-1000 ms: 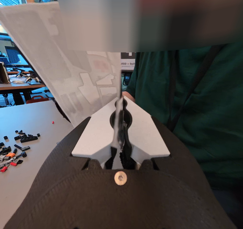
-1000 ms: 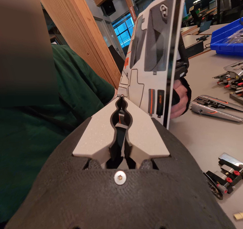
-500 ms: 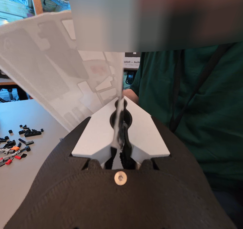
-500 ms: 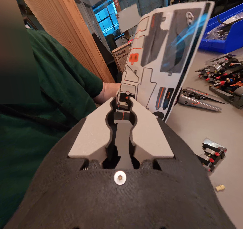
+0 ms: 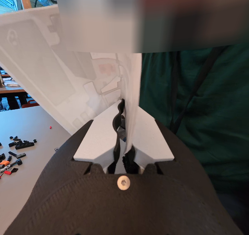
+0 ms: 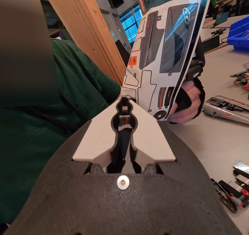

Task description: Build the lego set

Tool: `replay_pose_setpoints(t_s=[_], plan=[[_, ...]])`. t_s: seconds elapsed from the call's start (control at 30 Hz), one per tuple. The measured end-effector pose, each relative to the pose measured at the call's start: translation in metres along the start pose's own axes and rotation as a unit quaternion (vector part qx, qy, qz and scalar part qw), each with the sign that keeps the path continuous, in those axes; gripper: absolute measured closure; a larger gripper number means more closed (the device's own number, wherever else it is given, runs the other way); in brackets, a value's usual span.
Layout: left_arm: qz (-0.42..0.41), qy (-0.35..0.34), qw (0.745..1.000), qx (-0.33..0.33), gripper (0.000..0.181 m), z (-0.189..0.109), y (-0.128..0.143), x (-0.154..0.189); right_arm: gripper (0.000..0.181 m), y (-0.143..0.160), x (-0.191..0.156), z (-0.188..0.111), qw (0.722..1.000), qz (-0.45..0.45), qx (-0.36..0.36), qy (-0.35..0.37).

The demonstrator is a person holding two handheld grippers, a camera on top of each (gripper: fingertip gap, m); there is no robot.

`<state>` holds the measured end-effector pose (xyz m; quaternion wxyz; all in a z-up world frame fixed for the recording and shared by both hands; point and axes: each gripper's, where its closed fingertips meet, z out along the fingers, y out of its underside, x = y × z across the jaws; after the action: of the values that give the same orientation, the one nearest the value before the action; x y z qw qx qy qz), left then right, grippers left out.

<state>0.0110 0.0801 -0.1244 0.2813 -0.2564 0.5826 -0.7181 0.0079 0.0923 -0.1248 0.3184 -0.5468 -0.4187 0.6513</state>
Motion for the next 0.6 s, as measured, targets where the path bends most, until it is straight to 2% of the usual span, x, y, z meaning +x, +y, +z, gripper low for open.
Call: replay_pose_setpoints(t_s=[0.6], plan=[[-0.012, 0.001, 1.0, 0.0, 0.181, 0.0001, 0.0023, -0.0022, 0.181, 0.001, 0.004, -0.002, 1.0, -0.001, 0.004, 0.001]])
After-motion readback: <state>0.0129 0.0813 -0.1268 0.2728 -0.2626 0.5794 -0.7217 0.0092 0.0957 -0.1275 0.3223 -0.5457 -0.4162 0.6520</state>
